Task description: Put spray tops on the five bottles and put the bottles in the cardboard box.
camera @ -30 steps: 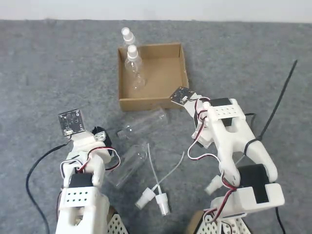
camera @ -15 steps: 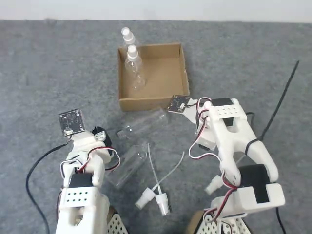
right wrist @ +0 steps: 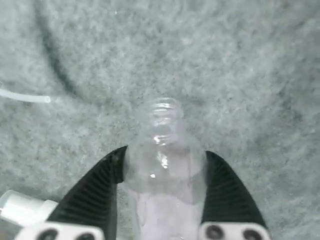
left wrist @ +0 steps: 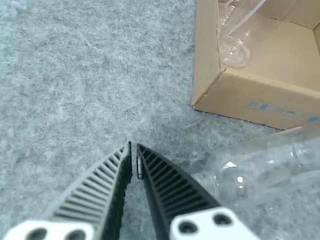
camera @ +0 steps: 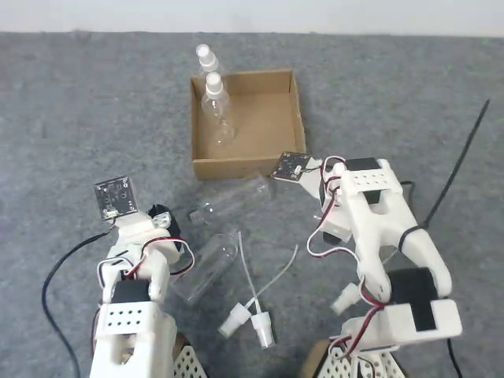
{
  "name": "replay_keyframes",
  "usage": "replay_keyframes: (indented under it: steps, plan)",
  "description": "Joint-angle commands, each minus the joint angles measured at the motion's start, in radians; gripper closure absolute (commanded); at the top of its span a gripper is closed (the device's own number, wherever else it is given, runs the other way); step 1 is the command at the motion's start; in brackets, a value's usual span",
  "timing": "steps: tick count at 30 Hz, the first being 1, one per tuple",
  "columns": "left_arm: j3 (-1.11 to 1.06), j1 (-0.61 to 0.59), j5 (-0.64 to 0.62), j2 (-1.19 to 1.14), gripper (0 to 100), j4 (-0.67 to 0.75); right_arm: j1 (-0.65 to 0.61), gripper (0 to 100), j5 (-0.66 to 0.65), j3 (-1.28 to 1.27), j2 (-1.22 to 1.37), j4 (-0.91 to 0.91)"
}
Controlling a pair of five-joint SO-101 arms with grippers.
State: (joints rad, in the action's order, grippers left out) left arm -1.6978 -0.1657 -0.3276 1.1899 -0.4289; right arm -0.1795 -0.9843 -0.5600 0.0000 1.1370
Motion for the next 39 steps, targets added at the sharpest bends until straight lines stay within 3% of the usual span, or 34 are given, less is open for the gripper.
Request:
replay_keyframes:
  steps: [1,4,12,17,24,32,39]
  plan:
    - [0.019,0.006,0.009,0.015,99,0.005,0.008,96.1,-0.009,0.092,-0.114,0.101]
    - [0.019,0.006,0.009,0.015,99,0.005,0.005,96.4,0.02,0.158,-0.168,0.214]
    - [0.019,0.006,0.009,0.015,99,0.005,0.005,96.5,0.391,0.224,-0.298,0.318]
    - [0.019,0.006,0.009,0.015,99,0.005,0.002,96.5,0.531,0.222,-0.427,0.317]
    - [0.019,0.006,0.009,0.015,99,0.005,-0.13,96.5,0.724,0.219,-0.633,0.309]
    - [0.019,0.006,0.009,0.015,99,0.005,-0.183,96.5,0.944,0.219,-0.677,0.223]
    - [0.019,0.015,0.006,0.015,99,0.005,-0.183,96.5,1.0,0.129,-0.688,0.102]
